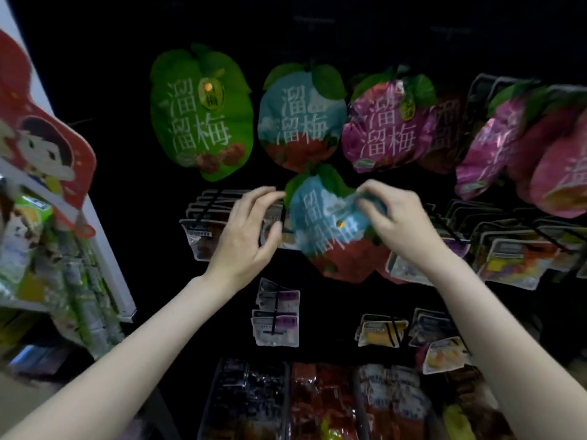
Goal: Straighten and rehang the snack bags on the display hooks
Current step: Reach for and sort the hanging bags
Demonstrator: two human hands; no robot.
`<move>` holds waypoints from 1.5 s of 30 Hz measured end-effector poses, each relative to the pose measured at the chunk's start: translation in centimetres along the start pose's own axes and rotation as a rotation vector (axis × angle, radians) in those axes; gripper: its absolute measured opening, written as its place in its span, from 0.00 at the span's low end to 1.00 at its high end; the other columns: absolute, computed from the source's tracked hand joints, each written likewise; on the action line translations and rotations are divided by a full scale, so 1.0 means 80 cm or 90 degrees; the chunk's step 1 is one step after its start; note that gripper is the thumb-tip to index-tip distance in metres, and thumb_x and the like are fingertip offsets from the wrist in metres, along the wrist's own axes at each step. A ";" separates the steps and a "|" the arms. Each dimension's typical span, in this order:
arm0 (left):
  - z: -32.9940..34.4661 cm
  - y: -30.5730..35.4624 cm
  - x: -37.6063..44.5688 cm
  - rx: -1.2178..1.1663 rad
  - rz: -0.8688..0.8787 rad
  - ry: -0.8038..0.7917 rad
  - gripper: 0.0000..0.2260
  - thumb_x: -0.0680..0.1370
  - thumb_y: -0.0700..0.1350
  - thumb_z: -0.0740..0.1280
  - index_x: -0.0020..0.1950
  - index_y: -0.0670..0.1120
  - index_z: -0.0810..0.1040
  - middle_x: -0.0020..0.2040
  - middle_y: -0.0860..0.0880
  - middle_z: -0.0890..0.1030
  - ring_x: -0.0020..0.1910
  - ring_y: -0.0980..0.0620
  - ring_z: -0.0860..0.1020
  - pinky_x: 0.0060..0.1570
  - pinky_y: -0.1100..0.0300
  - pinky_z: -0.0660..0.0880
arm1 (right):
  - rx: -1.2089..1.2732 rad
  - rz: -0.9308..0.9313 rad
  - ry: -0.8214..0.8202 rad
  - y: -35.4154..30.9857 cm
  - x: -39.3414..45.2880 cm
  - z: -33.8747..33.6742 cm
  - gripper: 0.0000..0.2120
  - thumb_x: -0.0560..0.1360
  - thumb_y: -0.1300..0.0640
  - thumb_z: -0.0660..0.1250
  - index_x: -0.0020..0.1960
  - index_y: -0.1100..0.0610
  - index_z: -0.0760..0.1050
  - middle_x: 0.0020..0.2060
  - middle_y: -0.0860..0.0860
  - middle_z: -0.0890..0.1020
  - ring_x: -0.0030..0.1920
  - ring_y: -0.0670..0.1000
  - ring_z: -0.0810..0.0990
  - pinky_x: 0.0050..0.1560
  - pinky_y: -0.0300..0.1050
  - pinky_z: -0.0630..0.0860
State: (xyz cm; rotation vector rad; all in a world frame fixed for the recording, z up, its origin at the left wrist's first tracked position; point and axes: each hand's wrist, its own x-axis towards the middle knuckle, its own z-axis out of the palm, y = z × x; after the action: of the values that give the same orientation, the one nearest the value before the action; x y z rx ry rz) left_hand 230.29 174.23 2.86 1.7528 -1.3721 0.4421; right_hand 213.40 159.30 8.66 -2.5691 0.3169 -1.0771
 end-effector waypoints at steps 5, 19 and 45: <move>-0.025 0.039 0.071 0.026 0.014 0.069 0.21 0.80 0.48 0.55 0.73 0.50 0.62 0.73 0.49 0.60 0.71 0.50 0.58 0.67 0.57 0.53 | 0.016 -0.085 0.111 -0.032 0.050 -0.034 0.07 0.78 0.64 0.62 0.53 0.57 0.76 0.36 0.56 0.80 0.31 0.54 0.73 0.33 0.42 0.69; -0.046 0.048 0.177 0.283 0.167 0.037 0.27 0.77 0.53 0.44 0.73 0.44 0.63 0.75 0.46 0.61 0.75 0.46 0.56 0.70 0.51 0.51 | 0.425 0.161 0.274 -0.023 0.138 0.000 0.09 0.77 0.66 0.63 0.55 0.58 0.74 0.47 0.50 0.79 0.52 0.48 0.77 0.48 0.34 0.74; 0.042 0.032 0.173 0.285 0.061 -0.056 0.25 0.81 0.48 0.55 0.77 0.52 0.50 0.77 0.45 0.42 0.75 0.41 0.39 0.70 0.41 0.38 | 0.128 0.387 0.145 0.057 0.009 -0.050 0.10 0.78 0.66 0.57 0.55 0.54 0.69 0.46 0.55 0.81 0.39 0.51 0.82 0.43 0.48 0.80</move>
State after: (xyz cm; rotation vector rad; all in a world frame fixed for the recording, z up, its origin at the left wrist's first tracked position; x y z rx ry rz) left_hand 231.90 162.92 11.75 2.0875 -1.5064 0.7811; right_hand 210.70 153.98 10.00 -1.9693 0.9227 -1.0853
